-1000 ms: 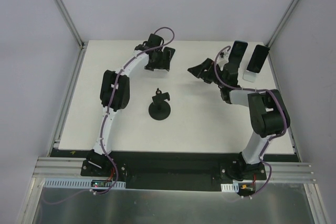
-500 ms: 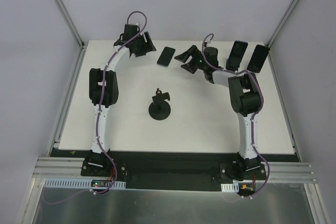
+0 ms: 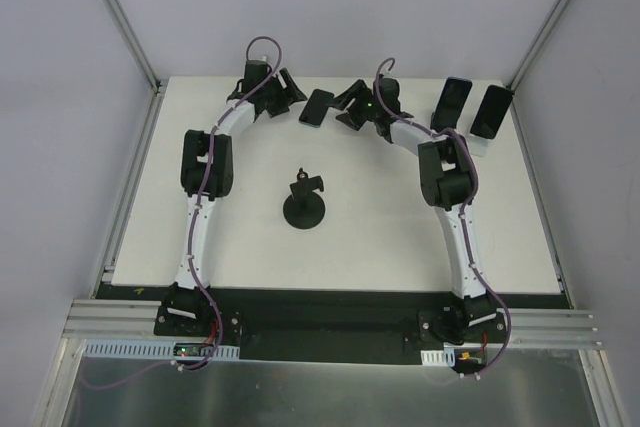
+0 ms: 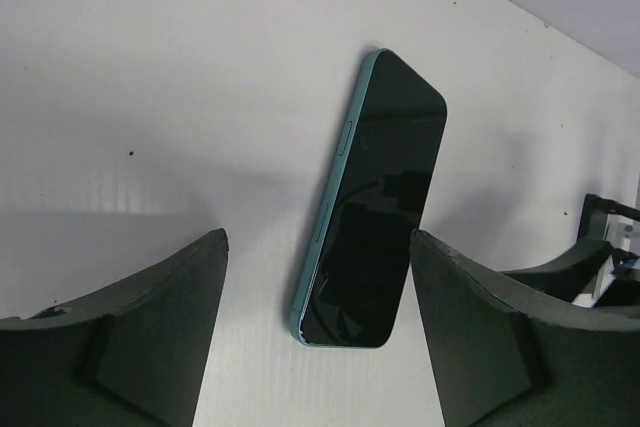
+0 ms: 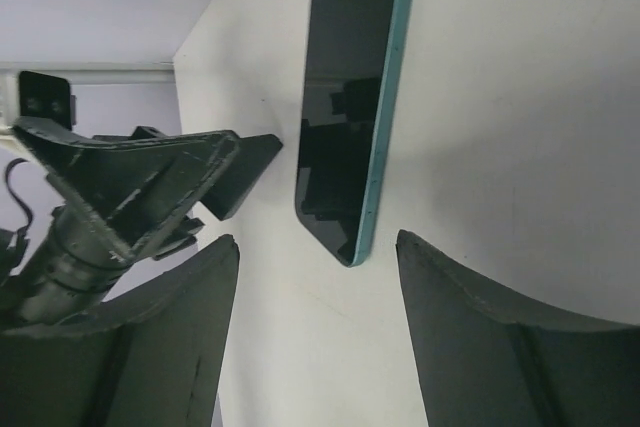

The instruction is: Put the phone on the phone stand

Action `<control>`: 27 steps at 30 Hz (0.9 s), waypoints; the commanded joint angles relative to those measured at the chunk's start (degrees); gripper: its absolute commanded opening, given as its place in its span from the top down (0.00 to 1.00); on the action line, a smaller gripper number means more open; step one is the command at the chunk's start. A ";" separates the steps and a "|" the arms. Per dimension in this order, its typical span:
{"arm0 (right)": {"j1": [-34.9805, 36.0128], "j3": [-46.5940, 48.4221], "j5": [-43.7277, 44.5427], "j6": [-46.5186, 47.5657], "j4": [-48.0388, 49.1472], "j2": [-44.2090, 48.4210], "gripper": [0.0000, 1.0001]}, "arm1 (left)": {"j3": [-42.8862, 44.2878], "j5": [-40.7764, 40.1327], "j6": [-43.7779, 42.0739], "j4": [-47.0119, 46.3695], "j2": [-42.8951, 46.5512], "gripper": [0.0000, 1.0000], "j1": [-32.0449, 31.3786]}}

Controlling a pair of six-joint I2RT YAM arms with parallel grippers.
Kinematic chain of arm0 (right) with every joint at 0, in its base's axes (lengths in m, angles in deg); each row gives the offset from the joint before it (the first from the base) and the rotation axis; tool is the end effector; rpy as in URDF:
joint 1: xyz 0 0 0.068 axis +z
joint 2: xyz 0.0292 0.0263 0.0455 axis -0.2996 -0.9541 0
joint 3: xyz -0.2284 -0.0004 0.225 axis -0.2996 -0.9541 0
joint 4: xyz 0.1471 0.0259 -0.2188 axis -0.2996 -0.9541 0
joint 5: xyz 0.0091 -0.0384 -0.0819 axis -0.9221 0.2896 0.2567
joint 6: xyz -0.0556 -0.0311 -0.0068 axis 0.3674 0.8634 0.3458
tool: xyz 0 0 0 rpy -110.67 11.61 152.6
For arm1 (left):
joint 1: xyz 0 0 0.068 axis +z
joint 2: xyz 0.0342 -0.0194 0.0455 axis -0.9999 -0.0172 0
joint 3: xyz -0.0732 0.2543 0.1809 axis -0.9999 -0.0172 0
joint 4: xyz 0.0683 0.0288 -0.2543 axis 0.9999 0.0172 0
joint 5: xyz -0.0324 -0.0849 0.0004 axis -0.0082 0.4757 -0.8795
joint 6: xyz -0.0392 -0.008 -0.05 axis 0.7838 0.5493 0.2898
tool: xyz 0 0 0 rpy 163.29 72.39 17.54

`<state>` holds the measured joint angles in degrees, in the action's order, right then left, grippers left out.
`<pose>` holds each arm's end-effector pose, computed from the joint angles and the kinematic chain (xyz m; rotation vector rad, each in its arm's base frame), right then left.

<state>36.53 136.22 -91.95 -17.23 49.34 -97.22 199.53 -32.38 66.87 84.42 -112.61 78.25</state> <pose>0.5853 0.2230 0.1806 0.1603 1.9936 1.1272 0.6316 -0.1374 0.1859 -0.2758 2.0931 -0.8848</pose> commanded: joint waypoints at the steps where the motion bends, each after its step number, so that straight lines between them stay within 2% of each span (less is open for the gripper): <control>1: 1.21 6.64 0.59 -0.65 -5.82 -2.83 0.34 | 2.30 1.52 2.87 -2.98 -0.99 0.30 0.39; 2: 1.38 7.18 0.51 -1.43 -6.01 -3.27 0.34 | 1.95 1.26 3.31 -2.90 -1.17 0.35 0.39; 6: 2.18 9.20 0.77 -2.40 -7.23 -5.38 0.38 | 1.95 1.70 4.71 -4.39 -2.04 0.45 0.31; 18: 3.06 10.00 3.14 -5.39 -10.32 -7.49 0.45 | 0.98 6.26 7.44 -4.39 -3.54 0.62 -0.75; 19: 3.06 10.00 3.05 -5.48 -10.32 -7.58 0.45 | 0.98 6.53 7.62 -4.39 -3.45 0.66 -0.84; 27: 2.79 11.23 0.07 -4.96 -10.40 -8.20 0.49 | -2.53 9.52 6.57 -4.39 -0.82 0.72 -1.10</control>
<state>39.28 145.86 -90.84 -22.19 41.69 -104.63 198.90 -26.52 73.23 80.16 -115.51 77.72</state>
